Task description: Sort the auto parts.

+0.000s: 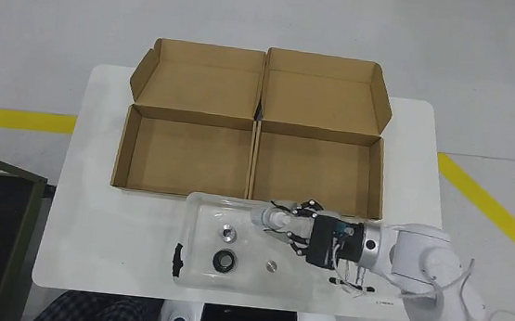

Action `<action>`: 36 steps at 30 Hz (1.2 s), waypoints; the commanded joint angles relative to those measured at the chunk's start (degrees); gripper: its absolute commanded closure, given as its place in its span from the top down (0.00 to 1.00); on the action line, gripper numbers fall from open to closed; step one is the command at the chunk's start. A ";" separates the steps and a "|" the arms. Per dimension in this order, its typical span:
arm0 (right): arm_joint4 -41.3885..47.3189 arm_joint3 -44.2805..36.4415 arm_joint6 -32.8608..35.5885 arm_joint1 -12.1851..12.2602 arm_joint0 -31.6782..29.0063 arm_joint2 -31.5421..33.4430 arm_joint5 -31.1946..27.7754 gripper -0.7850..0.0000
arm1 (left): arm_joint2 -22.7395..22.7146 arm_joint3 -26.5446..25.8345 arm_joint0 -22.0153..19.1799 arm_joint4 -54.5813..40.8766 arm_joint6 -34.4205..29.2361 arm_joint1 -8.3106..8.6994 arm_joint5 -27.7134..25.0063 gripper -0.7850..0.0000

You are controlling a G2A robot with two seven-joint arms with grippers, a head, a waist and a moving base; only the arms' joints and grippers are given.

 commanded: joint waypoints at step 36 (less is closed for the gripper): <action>2.92 10.90 2.04 -0.69 14.18 -4.97 8.86 0.00 | 0.00 0.00 0.00 0.00 0.00 0.00 0.00 1.00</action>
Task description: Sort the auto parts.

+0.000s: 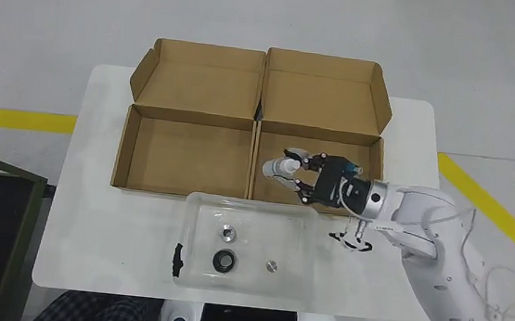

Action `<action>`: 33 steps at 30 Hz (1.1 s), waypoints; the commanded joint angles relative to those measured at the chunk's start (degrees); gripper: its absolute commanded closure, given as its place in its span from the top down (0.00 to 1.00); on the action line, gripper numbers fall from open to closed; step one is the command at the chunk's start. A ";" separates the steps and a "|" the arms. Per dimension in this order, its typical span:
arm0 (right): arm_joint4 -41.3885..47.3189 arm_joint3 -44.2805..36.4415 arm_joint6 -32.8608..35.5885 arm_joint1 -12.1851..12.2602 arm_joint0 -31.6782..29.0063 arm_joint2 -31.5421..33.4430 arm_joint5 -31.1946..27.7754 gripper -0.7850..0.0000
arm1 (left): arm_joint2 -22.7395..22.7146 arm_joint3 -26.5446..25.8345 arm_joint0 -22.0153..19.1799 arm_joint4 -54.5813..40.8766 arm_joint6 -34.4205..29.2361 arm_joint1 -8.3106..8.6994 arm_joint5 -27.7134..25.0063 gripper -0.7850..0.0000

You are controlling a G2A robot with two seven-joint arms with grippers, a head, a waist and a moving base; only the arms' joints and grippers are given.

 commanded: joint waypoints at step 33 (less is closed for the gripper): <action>-4.48 28.33 -2.53 -4.70 16.50 -15.10 7.05 0.08 | 0.00 0.00 0.00 0.00 0.00 0.00 0.00 1.00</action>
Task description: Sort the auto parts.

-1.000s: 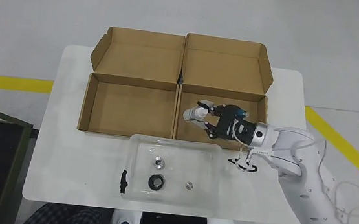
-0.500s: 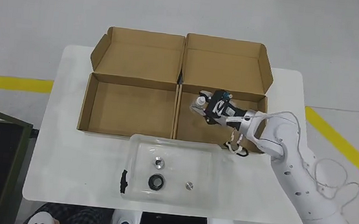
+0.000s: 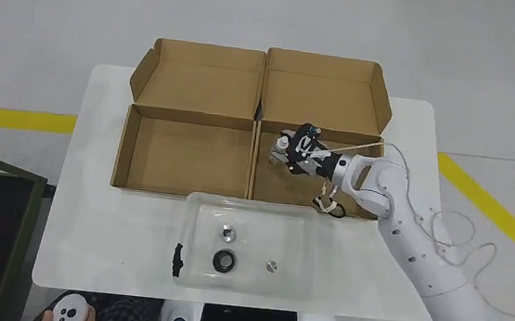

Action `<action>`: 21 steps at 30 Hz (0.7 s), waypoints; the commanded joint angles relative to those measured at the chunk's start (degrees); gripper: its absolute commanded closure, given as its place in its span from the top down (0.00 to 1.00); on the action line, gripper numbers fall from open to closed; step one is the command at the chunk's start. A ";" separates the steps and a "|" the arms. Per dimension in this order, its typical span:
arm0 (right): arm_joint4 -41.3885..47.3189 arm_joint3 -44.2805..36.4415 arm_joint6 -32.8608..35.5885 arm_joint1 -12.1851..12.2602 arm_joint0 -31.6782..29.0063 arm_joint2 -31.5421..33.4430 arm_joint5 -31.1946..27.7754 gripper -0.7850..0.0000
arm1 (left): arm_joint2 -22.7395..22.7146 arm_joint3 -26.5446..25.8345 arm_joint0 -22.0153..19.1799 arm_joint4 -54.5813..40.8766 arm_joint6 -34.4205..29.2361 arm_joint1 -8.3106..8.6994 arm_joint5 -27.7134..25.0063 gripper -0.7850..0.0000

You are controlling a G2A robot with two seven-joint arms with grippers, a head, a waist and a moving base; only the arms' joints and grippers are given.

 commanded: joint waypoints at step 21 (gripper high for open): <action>-2.02 -9.34 1.45 0.86 -2.62 3.83 -3.03 1.00 | 0.00 0.00 0.00 0.00 0.00 0.00 0.00 1.00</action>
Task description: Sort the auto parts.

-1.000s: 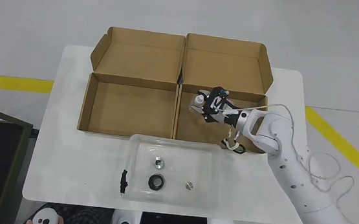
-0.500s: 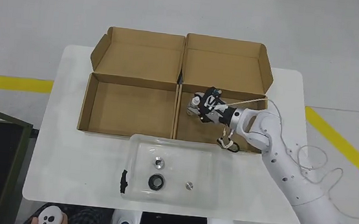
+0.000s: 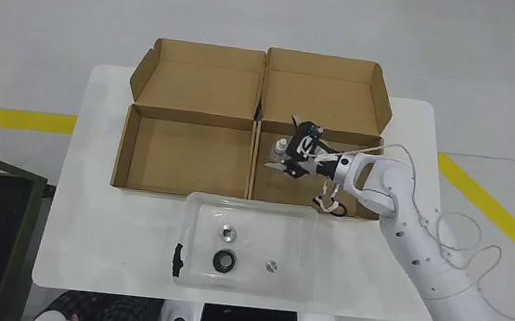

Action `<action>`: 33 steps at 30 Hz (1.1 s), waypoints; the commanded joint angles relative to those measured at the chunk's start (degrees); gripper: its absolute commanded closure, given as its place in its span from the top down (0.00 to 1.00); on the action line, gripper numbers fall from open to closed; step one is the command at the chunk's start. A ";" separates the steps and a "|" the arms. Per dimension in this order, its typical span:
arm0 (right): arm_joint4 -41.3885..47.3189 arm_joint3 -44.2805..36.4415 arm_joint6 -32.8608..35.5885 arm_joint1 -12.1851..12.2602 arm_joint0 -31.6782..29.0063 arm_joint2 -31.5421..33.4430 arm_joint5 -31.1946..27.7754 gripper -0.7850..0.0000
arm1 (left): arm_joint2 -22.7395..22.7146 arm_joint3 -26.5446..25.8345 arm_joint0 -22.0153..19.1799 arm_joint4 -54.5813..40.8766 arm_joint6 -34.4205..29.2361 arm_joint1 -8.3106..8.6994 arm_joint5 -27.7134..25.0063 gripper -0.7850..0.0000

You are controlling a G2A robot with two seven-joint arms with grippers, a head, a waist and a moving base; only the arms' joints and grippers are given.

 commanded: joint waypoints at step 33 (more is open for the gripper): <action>-5.27 -36.71 25.20 6.32 -29.74 10.10 -11.47 1.00 | 0.00 0.00 0.00 0.00 0.00 0.00 0.00 1.00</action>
